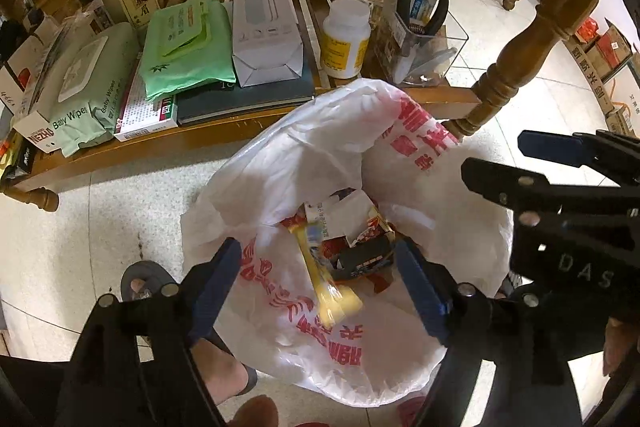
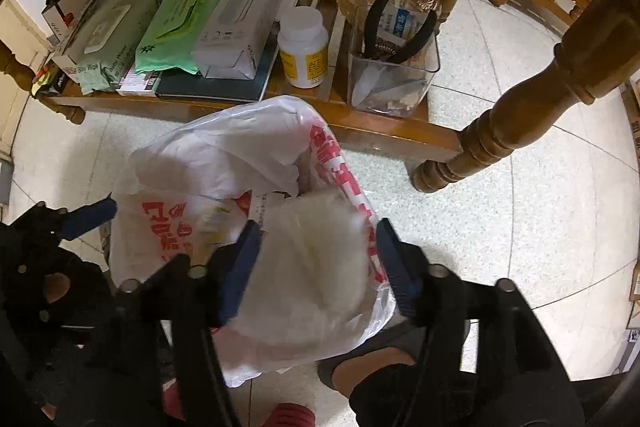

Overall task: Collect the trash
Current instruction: 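Open both tools over the bag, dropping wrapper and tissue inside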

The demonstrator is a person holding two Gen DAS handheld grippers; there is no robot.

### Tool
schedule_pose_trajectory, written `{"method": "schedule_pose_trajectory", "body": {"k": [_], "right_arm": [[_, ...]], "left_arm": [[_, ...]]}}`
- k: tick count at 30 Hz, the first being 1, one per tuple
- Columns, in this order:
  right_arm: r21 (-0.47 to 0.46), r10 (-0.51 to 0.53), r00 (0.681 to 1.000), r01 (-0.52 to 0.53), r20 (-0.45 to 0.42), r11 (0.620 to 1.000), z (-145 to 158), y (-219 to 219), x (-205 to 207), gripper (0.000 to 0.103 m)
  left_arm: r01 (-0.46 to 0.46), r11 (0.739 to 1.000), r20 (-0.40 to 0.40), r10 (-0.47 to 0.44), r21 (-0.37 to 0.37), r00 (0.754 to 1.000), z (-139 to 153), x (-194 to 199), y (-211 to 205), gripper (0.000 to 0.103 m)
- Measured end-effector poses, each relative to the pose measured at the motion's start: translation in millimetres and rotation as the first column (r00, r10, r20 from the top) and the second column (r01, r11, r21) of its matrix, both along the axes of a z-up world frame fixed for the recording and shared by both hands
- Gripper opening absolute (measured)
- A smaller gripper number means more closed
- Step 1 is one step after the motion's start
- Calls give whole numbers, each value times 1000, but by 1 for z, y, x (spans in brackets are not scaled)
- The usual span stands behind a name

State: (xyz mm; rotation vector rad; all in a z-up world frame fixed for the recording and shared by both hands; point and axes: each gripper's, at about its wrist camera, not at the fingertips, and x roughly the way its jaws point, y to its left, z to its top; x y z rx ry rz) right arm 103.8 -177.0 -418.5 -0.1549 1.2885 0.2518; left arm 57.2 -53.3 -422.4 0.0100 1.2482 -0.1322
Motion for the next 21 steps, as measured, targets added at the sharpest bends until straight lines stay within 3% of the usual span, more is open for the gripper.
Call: {"method": "schedule_pose_trajectory", "body": {"k": [5,7,21], "right_arm": [[14,-21,1000,21,1,1000,2,-4,1,63],[19,-32,999,32,3,999,3,-7,1,68],[39,-83,997,83,5,996,10,-19,-2,75]], "left_arm": [[-18,1000,13,18,-5,1000,4,0,4,94],[-23,1000,16,24,-9,1000,6,-1,6,94],[-49,999,51,49,-12,997,21,-9,11,95]]}}
